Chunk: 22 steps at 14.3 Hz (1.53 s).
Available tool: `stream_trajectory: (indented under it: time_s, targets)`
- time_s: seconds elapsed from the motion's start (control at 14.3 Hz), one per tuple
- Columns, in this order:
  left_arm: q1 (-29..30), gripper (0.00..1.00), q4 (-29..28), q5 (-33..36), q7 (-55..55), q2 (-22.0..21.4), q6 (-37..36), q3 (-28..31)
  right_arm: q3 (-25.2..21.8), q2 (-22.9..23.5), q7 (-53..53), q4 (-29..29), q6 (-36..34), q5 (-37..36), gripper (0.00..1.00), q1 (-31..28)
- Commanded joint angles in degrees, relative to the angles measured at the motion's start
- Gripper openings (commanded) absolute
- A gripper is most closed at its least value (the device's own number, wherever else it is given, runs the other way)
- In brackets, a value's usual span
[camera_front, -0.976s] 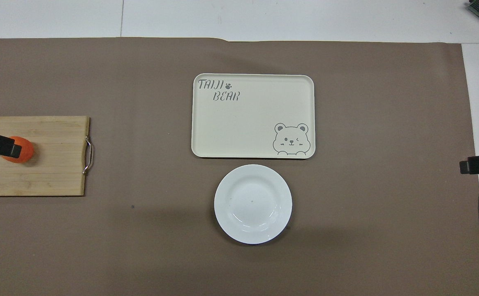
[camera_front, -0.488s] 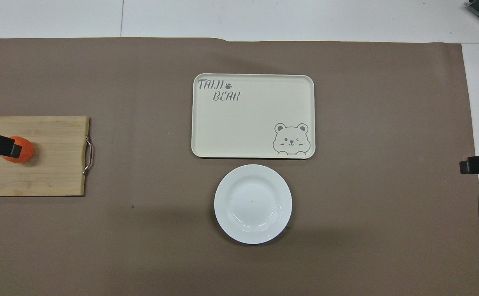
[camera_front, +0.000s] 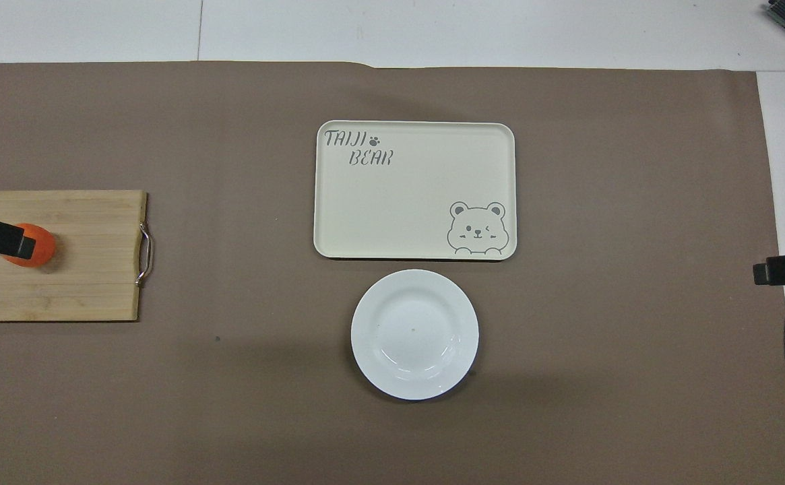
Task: Place orange and plate with both arms
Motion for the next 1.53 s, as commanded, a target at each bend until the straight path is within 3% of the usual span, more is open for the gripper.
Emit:
stream_trajectory:
  time_s: [0.0, 1.46]
  targets:
    - [0.37, 1.0, 0.43, -0.35, 0.32, -0.23, -0.34, -0.05, 0.3, -0.47, -1.2, -0.06, -0.07, -0.61, 1.0, -0.31]
    - [0.37, 1.0, -1.59, 0.0, 0.58, -0.93, 3.79, -0.31, 0.3, -0.47, -1.2, -0.06, -0.07, -0.52, 1.0, -0.31]
